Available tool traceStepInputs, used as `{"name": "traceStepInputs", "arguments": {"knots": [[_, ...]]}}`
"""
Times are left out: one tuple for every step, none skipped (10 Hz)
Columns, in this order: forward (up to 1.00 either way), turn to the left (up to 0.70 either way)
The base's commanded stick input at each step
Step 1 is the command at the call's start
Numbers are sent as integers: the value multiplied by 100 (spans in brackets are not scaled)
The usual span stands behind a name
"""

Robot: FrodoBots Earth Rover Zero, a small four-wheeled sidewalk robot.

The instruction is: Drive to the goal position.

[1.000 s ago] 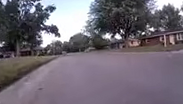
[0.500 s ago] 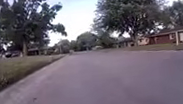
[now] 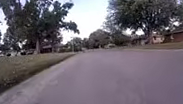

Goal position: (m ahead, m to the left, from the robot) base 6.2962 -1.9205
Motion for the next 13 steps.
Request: {"name": "traceStepInputs", "arguments": {"knots": [[100,0],[100,0],[100,0],[100,0],[100,0],[100,0],[100,0],[100,0],[100,0],[100,0],[100,0],[100,0],[100,0]]}}
